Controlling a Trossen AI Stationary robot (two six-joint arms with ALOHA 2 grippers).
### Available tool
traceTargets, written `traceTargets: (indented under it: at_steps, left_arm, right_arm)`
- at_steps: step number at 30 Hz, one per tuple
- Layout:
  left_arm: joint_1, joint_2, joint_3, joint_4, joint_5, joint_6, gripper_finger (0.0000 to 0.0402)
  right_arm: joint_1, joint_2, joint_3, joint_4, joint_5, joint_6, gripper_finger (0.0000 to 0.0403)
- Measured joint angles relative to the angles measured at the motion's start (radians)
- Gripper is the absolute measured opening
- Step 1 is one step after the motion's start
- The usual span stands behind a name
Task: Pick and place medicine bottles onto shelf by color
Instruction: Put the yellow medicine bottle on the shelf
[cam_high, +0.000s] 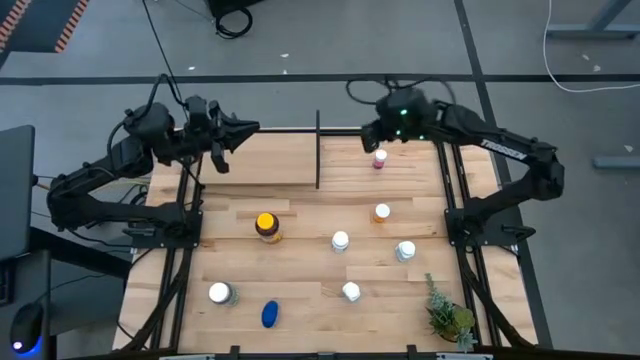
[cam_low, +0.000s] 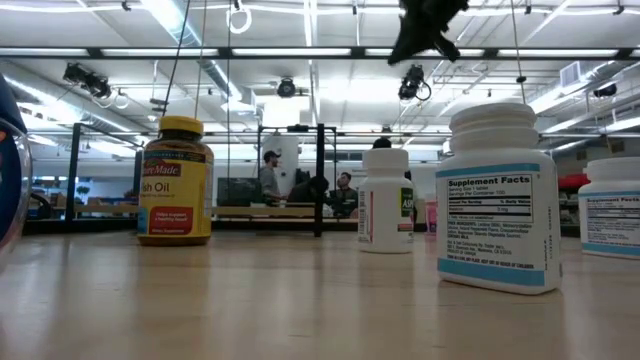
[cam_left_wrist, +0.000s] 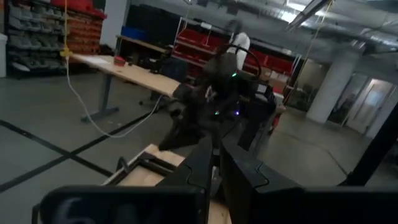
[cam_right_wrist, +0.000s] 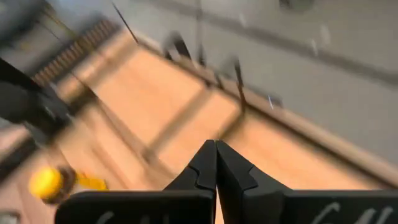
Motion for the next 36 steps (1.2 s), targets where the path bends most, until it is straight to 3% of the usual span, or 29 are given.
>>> traceTargets:
  at_steps: [4,12,23,25,29,36]
  left_arm:
    - [0.0,-0.006,0.0,0.01,0.0,-0.029,0.0032]
    - [-0.002,-0.014,0.001,-0.022,0.07,-0.078,0.0033]
    - [0.0,-0.064,0.001,-0.105,0.072,-0.048,0.0057]
    - [0.0,-0.079,0.001,-0.108,0.071,-0.01,0.0064]
    - [0.001,-0.111,0.001,-0.114,0.068,0.028,0.0082]
    - [0.001,-0.158,0.001,-0.196,0.029,0.025,0.0112]
  right_arm:
    - [0.024,0.05,-0.004,-0.011,-0.067,0.12,0.0006]
    - [0.088,0.087,-0.004,0.278,-0.083,0.258,0.0006]
    - [0.226,0.148,-0.004,0.434,-0.084,0.239,0.0006]
    - [0.247,0.184,-0.006,0.488,-0.099,0.165,0.001]
    - [0.299,0.263,-0.006,0.638,-0.15,0.025,0.005]
    - [0.391,0.379,-0.005,0.845,-0.151,-0.182,0.0165]
